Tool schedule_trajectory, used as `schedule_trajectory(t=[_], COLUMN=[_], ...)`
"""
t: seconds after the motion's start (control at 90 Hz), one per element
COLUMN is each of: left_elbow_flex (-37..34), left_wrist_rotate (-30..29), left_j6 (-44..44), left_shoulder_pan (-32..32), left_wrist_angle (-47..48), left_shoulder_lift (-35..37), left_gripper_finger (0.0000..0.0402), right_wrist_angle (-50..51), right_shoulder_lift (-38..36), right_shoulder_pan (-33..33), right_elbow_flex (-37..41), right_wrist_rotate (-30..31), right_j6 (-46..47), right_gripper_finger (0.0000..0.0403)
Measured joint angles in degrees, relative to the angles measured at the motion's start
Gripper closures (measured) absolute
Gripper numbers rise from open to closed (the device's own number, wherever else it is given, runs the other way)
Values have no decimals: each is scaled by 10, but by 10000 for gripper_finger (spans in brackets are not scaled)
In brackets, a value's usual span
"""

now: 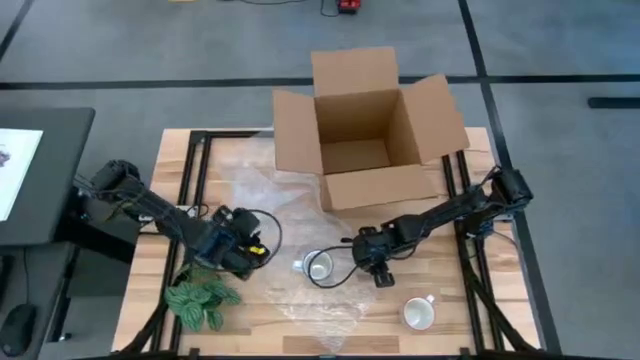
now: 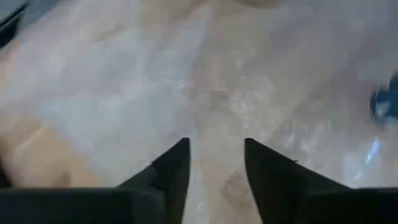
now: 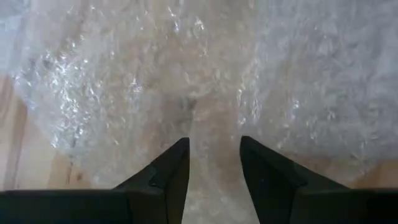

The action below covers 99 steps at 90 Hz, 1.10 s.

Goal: Wrap mug
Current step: Wrap the white blue mug with bubble wrap

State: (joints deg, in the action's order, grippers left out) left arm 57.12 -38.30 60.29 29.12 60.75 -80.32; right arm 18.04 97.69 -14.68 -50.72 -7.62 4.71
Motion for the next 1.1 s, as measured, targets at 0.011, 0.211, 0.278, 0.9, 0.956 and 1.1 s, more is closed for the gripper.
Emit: schedule_trajectory(t=[0.011,0.211,0.278,0.9,0.956,1.1], left_elbow_flex=[-3,-37,-44,13,14,29], left_wrist_rotate=[3,34,35,28,29,25], left_j6=[-20,-186,-192,122,142,182], left_shoulder_pan=[-1,-30,-38,-56,-55,-46], left_wrist_angle=[-9,-41,-36,227,228,228], left_shoulder_lift=[-3,-84,-118,-339,-336,-336], left_gripper_finger=[236,199,196,279,322,391], right_wrist_angle=[0,-3,-3,-9,-9,-8], right_shoulder_lift=[0,2,2,1,1,1], right_shoulder_pan=[0,0,0,0,0,0], right_elbow_flex=[0,-1,-1,-2,-2,-2], right_wrist_rotate=[0,0,0,2,2,2], right_j6=[0,0,-1,-2,-2,-2], right_gripper_finger=[271,271,271,271,271,271])
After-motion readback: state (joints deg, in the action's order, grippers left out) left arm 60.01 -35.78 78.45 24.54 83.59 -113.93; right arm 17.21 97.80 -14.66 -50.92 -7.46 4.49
